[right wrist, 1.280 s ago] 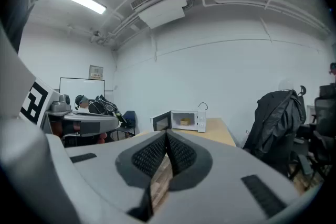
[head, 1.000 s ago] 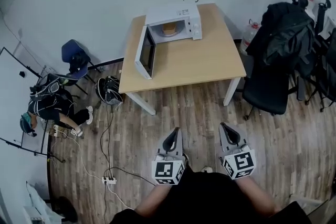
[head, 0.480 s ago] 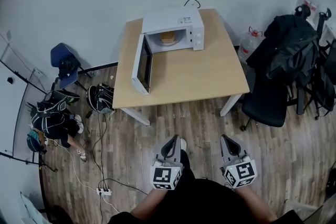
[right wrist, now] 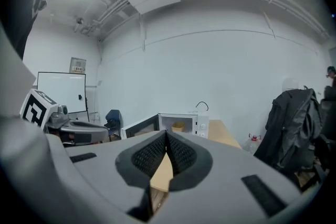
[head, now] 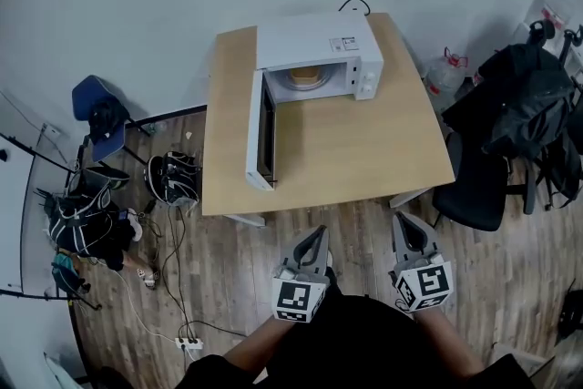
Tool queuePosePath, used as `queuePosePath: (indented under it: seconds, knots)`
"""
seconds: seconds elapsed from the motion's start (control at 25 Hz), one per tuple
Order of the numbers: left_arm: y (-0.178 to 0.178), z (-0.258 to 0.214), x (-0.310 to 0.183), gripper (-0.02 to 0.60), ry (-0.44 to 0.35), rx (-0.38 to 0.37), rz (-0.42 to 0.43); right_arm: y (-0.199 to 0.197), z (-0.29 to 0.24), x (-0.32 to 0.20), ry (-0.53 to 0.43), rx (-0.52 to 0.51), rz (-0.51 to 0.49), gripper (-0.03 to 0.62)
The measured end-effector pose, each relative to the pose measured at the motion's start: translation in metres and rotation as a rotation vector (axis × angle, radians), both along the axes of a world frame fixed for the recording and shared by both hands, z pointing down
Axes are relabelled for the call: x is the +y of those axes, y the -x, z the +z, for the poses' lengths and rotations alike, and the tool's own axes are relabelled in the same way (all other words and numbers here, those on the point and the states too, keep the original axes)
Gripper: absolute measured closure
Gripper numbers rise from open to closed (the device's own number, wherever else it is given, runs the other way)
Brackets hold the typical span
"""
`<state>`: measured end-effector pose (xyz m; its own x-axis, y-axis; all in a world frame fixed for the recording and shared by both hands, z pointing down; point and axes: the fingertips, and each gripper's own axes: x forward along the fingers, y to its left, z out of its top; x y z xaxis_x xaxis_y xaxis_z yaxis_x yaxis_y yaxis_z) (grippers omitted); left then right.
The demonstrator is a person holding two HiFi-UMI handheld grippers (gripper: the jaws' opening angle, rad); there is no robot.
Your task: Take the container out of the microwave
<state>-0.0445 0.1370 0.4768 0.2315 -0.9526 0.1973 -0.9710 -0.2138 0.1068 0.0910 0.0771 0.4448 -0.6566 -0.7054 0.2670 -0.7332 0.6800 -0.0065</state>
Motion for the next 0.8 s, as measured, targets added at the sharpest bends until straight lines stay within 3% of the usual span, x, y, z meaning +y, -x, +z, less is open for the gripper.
queuePosePath:
  seconds: [0.16,0.48,0.8]
  knots:
    - [0.026,-0.002,-0.03,0.569,-0.01,0.032,0.01,0.025,-0.005,-0.025,0.009,0.004,0.021,0.534]
    - [0.059,0.002,-0.07,0.569,-0.011,0.051,0.015,0.031,0.003,-0.055,0.033,0.022,0.103,0.535]
    - [0.072,0.004,-0.102,0.57,-0.006,0.054,-0.019,0.049,0.009,-0.089,0.036,0.004,0.082,0.534]
